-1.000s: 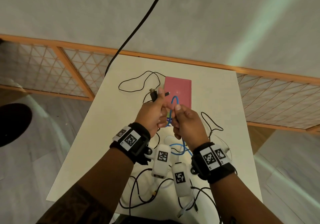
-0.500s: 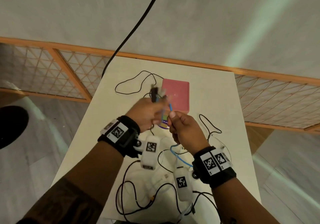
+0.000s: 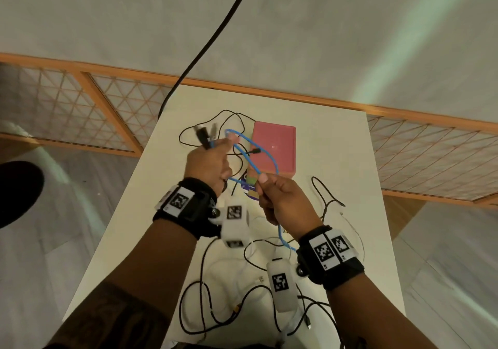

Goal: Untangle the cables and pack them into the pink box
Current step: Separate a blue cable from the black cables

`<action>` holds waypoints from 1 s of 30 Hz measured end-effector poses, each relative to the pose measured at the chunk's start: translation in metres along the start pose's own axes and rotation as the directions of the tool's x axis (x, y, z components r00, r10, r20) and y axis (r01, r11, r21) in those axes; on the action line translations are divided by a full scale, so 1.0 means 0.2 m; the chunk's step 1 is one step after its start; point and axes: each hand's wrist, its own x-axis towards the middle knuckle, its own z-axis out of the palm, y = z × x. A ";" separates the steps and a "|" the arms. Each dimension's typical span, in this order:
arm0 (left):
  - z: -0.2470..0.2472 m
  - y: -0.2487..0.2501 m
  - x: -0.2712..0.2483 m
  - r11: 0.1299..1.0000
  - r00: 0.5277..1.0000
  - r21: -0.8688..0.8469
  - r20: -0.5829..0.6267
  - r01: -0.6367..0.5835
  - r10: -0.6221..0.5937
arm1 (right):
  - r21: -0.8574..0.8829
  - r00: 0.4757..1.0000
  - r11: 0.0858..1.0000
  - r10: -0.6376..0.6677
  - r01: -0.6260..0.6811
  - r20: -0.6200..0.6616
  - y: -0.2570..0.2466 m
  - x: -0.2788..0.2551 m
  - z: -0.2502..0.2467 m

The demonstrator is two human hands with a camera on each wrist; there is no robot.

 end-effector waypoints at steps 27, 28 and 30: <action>-0.07 0.00 -0.04 0.973 0.972 0.228 0.236 -0.040 -0.015 | 0.133 0.999 0.990 0.048 -0.045 -0.021 0.02 -0.02 0.01; -0.05 -0.02 -0.10 0.953 0.953 0.292 0.302 -0.075 -0.018 | 0.131 0.999 0.990 0.046 -0.043 -0.022 0.03 -0.01 0.01; -0.02 -0.03 -0.08 0.950 0.979 0.301 0.201 -0.088 0.027 | 0.125 0.999 0.991 0.042 -0.041 -0.008 0.02 0.00 0.03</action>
